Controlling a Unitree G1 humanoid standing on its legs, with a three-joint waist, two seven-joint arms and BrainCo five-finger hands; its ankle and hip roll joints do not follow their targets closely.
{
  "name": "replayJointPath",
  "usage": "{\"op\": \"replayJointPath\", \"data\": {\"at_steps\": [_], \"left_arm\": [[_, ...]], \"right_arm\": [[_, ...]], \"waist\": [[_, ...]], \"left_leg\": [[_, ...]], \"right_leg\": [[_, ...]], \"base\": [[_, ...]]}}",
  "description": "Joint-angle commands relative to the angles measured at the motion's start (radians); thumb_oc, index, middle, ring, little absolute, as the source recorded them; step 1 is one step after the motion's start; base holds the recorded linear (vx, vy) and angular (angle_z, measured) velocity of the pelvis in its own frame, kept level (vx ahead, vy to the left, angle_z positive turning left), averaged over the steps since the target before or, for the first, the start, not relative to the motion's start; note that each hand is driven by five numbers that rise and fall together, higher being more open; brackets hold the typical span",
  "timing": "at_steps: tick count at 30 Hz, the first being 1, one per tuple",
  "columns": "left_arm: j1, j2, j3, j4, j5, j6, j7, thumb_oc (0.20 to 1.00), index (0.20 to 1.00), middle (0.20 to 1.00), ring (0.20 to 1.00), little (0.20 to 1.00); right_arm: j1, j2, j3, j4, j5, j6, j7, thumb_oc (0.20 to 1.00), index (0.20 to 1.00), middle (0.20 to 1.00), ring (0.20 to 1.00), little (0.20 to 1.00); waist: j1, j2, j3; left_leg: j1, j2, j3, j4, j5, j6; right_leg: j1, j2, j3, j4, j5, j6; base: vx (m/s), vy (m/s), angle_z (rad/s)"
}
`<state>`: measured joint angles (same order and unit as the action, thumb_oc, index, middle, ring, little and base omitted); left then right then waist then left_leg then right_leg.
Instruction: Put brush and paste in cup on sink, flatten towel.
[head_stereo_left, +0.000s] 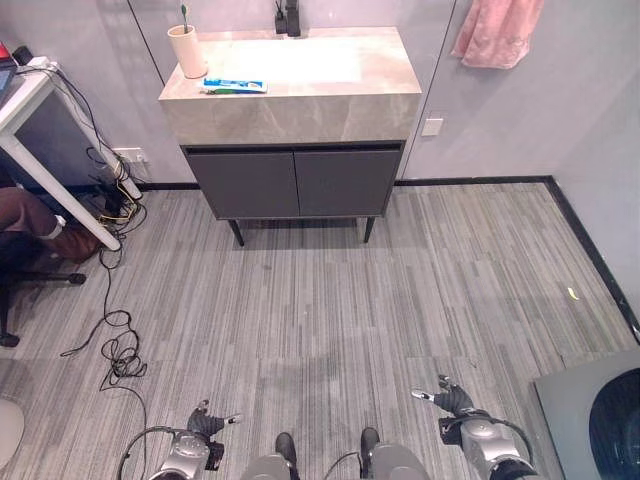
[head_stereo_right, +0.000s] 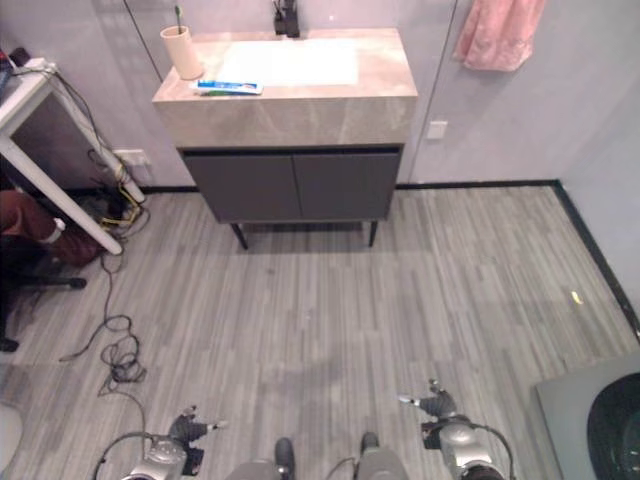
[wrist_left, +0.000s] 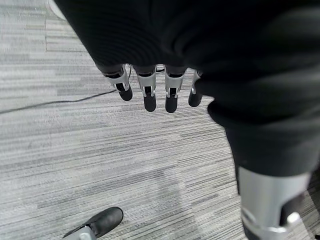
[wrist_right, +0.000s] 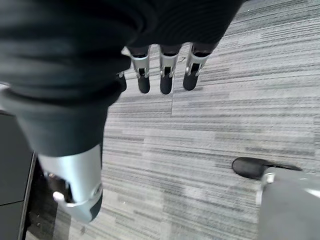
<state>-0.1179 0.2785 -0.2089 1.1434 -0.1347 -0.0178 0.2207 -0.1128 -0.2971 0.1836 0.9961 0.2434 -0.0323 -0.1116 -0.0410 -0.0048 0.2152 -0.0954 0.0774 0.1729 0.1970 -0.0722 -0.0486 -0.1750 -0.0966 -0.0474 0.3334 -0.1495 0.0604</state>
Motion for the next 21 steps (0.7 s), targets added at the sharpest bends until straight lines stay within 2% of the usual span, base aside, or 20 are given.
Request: {"op": "replayJointPath", "data": {"at_steps": [1,12,17,21], "left_arm": [[-0.016,0.015,0.013,-0.011,-0.022,-0.027,0.035,1.0,1.0,1.0,1.0,1.0],[-0.018,0.004,-0.008,0.001,-0.027,-0.031,0.022,1.0,1.0,1.0,1.0,1.0],[-0.012,0.011,-0.004,0.015,-0.014,-0.034,0.03,1.0,1.0,1.0,1.0,1.0],[-0.012,0.012,-0.004,0.021,-0.007,-0.035,0.034,1.0,1.0,1.0,1.0,1.0]], "right_arm": [[0.008,-0.026,-0.004,-0.029,0.048,-0.04,-0.036,1.0,1.0,1.0,1.0,1.0],[0.023,0.01,-0.012,0.04,0.107,-0.048,-0.041,1.0,1.0,1.0,1.0,1.0],[0.003,0.02,0.005,0.045,0.112,-0.049,-0.038,1.0,1.0,1.0,1.0,1.0],[-0.003,0.025,0.005,0.049,0.118,-0.049,-0.038,1.0,1.0,1.0,1.0,1.0]], "waist": [[0.001,-0.003,0.01],[-0.005,-0.009,-0.007],[0.009,-0.012,-0.008],[0.016,-0.018,-0.008]], "left_leg": [[-0.054,0.017,-0.04,0.141,-0.039,0.002],[-0.011,0.01,-0.035,0.087,-0.029,0.002],[0.014,-0.009,-0.015,0.05,-0.029,0.018],[0.023,-0.024,-0.005,0.045,-0.038,0.028]], "right_leg": [[0.03,-0.01,-0.058,0.064,0.025,0.033],[0.081,-0.012,-0.062,-0.009,0.051,0.042],[0.118,-0.023,-0.043,-0.094,0.089,0.06],[0.131,-0.034,-0.03,-0.116,0.104,0.069]], "base": [[0.02,-0.02,-0.06],[0.03,0.006,-0.02],[0.04,0.127,-0.02],[0.04,0.106,-0.03]]}}
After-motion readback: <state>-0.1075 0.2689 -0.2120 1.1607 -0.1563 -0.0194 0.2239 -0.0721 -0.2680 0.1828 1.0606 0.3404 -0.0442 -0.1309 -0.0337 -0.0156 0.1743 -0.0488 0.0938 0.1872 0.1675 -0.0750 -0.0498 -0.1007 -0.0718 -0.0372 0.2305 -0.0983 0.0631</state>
